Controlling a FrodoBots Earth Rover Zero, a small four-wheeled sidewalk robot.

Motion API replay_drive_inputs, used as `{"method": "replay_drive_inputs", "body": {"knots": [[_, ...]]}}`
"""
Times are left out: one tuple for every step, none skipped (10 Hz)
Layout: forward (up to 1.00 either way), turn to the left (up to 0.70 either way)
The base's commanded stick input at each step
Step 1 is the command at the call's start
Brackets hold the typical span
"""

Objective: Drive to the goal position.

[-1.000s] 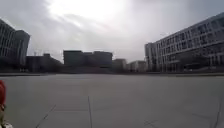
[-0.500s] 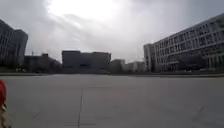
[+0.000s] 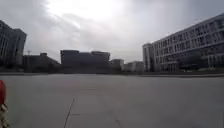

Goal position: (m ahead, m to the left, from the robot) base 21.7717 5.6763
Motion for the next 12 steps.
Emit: {"method": "replay_drive_inputs", "body": {"knots": [[1.00, 0.40], [1.00, 0.31], [1.00, 0.36], [1.00, 0.37], [1.00, 0.23], [1.00, 0.10], [1.00, 0.00], [1.00, 0.00], [1.00, 0.00], [1.00, 0.00], [1.00, 0.00], [1.00, 0.00]]}}
